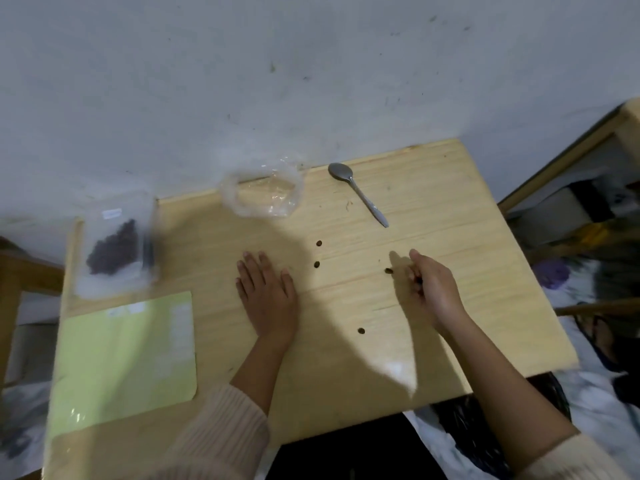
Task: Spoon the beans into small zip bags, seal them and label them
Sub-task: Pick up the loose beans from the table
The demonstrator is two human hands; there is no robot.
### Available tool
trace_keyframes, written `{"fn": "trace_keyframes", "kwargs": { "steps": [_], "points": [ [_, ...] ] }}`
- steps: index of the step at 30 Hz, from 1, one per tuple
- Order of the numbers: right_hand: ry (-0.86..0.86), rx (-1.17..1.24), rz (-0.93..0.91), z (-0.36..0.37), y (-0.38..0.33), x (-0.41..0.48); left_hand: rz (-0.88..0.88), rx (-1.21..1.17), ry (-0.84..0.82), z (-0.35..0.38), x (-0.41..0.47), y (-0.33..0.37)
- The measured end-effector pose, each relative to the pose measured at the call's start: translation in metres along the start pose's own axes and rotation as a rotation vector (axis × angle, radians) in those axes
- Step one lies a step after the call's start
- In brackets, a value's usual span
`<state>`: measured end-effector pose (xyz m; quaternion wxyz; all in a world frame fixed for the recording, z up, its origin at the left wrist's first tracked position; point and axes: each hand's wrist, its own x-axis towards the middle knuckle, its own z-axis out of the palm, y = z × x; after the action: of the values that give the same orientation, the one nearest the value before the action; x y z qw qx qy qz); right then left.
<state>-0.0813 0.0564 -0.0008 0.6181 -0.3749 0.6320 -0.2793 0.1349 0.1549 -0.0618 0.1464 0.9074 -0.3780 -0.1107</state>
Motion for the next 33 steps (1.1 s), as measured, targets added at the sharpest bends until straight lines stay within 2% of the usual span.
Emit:
{"fn": "trace_keyframes", "kwargs": {
  "steps": [4,9,22,28,33],
  "points": [
    [0.090,-0.286,-0.279,-0.006,0.007,-0.006,0.059,0.010,-0.019,0.002,-0.012,-0.003],
    [0.068,-0.456,-0.396,-0.001,0.012,-0.003,0.083,0.015,-0.027,0.002,-0.019,-0.005],
    [0.047,-0.494,-0.430,0.000,0.030,0.007,0.141,0.011,-0.012,0.002,-0.022,-0.010],
    [0.020,-0.638,-0.477,0.008,0.024,0.007,0.140,0.009,-0.009,0.001,-0.022,-0.010],
    [-0.054,-0.505,-0.395,0.032,0.010,-0.002,0.141,-0.011,-0.014,0.001,-0.023,-0.010]
  ]
}}
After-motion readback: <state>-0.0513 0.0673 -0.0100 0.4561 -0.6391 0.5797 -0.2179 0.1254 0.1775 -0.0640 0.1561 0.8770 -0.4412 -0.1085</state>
